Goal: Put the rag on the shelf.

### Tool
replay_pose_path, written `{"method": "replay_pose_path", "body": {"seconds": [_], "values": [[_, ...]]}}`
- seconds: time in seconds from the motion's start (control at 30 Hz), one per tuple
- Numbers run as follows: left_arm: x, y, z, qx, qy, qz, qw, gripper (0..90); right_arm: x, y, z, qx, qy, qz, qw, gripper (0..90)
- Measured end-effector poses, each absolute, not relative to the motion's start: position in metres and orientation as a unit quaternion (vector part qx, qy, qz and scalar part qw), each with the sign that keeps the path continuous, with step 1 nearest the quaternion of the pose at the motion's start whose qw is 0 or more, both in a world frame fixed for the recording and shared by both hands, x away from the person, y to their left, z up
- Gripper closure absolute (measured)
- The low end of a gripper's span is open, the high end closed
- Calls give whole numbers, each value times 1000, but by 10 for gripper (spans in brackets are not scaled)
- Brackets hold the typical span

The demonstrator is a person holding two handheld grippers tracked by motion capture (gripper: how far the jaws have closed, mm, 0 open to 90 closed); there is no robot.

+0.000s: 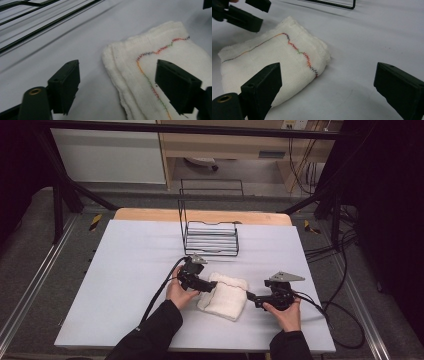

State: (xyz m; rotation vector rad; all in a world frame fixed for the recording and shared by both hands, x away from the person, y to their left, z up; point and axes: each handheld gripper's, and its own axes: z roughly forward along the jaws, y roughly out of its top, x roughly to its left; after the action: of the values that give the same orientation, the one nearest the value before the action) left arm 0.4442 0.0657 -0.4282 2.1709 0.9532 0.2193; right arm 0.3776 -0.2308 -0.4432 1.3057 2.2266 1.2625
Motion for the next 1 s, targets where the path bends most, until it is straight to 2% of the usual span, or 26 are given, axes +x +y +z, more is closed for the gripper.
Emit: {"method": "replay_pose_path", "body": {"seconds": [0.17, 0.43, 0.73, 0.83, 1.0], "values": [[453, 56, -434, 849, 377, 84, 360, 373, 378, -231, -442, 455, 765, 436, 133, 75], [460, 50, -444, 844, 390, 61, 363, 538, 379, -231, -443, 458, 766, 432, 129, 71], [459, 49, -444, 847, 389, 60, 358, 581, 381, -230, -443, 462, 763, 433, 129, 58], [458, 48, -443, 844, 394, 51, 360, 673, 382, -231, -442, 465, 759, 437, 128, 42], [454, 45, -443, 845, 393, 57, 357, 727, 383, -230, -442, 467, 757, 438, 133, 23]]}}
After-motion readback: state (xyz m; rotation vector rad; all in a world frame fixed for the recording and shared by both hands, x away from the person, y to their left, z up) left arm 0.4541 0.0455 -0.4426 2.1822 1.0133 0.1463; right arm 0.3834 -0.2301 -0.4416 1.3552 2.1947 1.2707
